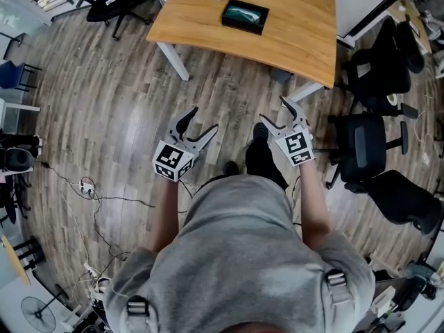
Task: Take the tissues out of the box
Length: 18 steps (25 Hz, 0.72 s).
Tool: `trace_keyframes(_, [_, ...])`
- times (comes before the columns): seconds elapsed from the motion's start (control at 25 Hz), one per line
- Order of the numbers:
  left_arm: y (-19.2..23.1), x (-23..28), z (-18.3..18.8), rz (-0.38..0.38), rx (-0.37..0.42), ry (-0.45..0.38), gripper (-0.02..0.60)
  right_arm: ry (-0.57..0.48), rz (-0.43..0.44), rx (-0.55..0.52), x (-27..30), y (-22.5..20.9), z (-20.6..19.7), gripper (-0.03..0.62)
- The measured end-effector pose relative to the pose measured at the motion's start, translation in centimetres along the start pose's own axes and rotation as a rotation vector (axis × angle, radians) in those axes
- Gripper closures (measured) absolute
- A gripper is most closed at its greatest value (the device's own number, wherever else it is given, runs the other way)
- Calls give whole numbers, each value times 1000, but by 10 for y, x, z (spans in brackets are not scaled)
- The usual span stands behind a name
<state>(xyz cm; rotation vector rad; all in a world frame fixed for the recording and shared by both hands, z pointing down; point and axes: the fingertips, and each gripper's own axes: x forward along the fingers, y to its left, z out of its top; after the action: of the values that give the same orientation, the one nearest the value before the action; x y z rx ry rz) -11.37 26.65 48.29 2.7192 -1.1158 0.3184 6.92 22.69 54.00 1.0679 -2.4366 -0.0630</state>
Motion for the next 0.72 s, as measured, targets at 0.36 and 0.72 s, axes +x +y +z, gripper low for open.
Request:
trace_keyframes(0.36, [22,21,7,25,-22,2,268,24,42,-6,21,-16,-2,253])
trace_keyframes(0.72, [41,60,16,34,-27,32,268,41,64,3,43,-53,-8,262])
